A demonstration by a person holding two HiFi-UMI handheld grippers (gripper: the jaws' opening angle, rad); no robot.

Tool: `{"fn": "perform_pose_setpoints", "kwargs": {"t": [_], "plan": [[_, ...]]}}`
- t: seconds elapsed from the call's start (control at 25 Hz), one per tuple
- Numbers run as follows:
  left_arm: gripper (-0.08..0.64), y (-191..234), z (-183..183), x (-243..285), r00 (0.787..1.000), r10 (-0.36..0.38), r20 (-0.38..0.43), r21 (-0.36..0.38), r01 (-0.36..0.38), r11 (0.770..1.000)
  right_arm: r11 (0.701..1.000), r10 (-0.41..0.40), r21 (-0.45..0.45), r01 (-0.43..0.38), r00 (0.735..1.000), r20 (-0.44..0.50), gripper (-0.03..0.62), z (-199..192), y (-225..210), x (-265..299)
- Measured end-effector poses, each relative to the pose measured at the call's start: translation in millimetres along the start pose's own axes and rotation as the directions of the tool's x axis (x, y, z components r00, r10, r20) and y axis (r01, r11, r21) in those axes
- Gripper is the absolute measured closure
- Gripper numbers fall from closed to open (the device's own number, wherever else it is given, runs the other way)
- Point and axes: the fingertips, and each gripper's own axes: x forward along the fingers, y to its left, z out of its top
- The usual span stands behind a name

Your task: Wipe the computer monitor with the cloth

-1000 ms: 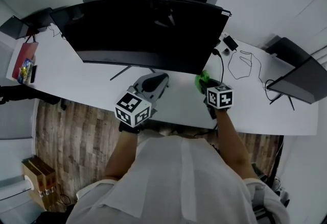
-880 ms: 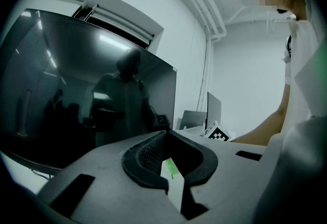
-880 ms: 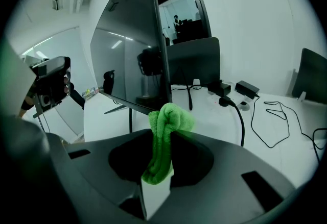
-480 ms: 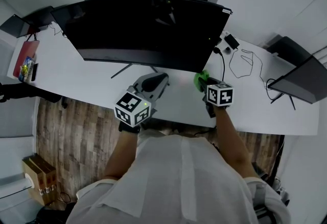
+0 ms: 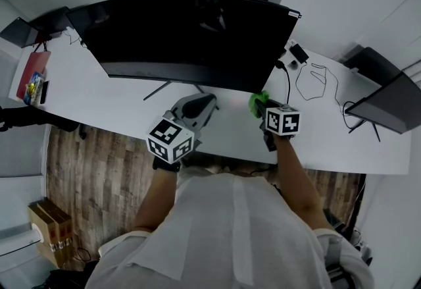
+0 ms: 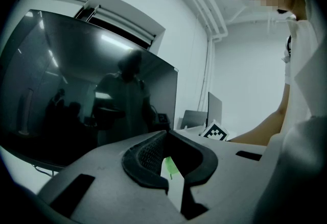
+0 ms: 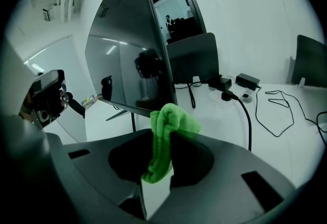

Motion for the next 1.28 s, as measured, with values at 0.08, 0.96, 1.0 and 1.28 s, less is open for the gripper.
{"fn": "perform_pose_setpoints", "kwargs": {"t": [0.08, 0.96, 1.0, 1.28], "plan": [[0.538, 1, 0, 0, 1.000, -0.002, 0.000, -0.002, 0.002, 1.000, 1.000, 0.002, 0.012, -0.002, 1.000, -0.008, 0.522, 0, 1, 1], [0.538, 29, -2, -31, 0.999, 0.049, 0.013, -0.020, -0.049, 0.999, 0.998, 0.048, 0.042, -0.047, 0.999, -0.016, 0.522, 11, 43, 29], [0.538, 32, -2, -33, 0.998, 0.053, 0.015, -0.022, -0.053, 0.998, 0.998, 0.052, 0.035, -0.051, 0.999, -0.017, 0.522, 12, 46, 31], [0.538, 51, -5, -54, 0.996, 0.084, 0.022, -0.039, -0.083, 0.996, 0.998, 0.067, -0.001, -0.067, 0.997, -0.028, 0.522, 18, 70, 46]]}}
